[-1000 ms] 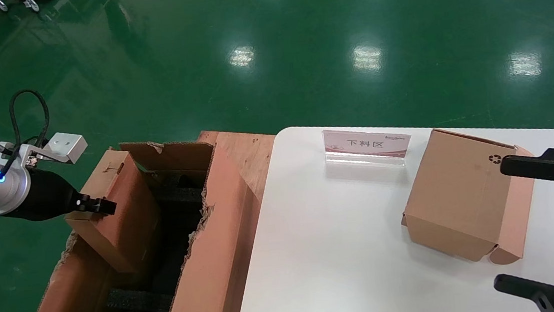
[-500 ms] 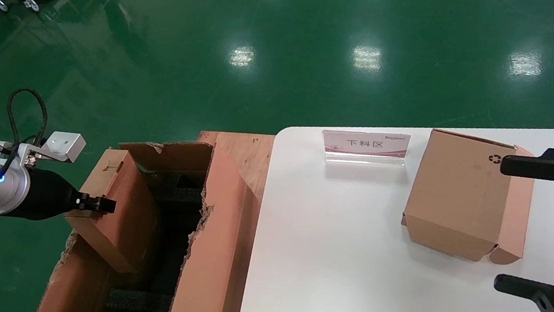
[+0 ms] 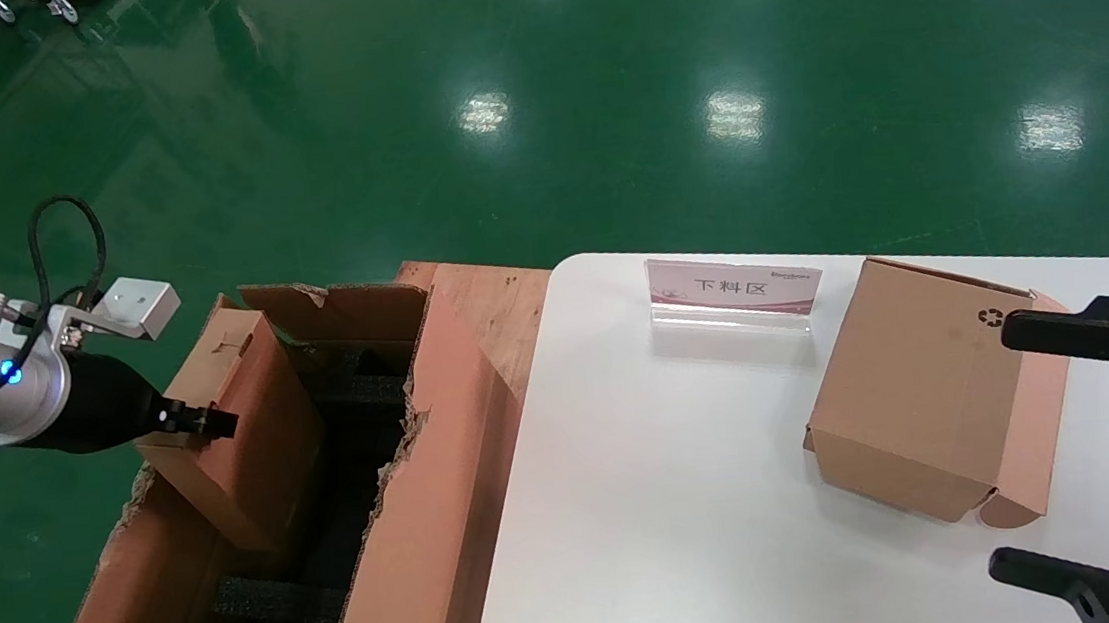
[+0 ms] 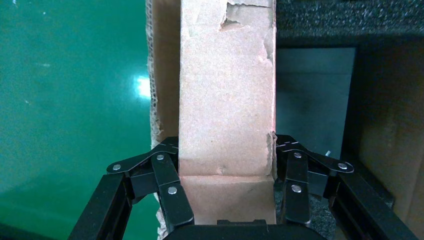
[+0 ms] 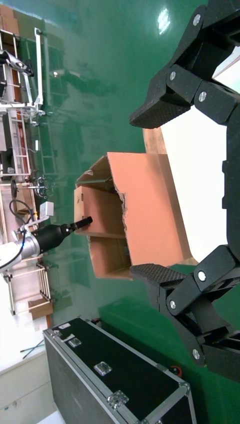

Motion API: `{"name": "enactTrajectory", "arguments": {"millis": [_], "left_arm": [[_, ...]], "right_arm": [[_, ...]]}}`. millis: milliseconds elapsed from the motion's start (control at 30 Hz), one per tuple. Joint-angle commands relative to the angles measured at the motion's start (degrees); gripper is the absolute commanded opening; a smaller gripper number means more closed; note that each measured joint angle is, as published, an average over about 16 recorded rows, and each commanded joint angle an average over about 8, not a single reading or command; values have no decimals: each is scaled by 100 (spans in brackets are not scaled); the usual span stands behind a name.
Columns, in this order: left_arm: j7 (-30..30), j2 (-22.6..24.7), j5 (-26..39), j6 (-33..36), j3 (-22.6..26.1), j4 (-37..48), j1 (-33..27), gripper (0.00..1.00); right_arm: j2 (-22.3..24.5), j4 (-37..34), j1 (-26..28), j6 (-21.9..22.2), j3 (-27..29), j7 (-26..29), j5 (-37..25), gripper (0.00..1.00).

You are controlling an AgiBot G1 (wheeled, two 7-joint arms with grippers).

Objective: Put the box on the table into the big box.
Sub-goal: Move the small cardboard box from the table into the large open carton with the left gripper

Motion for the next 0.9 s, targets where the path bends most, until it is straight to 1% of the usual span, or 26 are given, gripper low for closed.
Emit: {"name": "enactTrajectory", "arguments": {"millis": [33, 467, 900], "left_arm": [[-11, -3, 18, -46, 4, -7, 52, 0], [-383, 47, 267, -371, 40, -51, 527, 0], [-991, 122, 766, -502, 89, -102, 854, 0]], "right_arm": [[0, 0, 0, 0, 0, 0, 0, 100], [0, 0, 0, 0, 0, 0, 0, 100], [0, 0, 0, 0, 0, 0, 0, 100]]}}
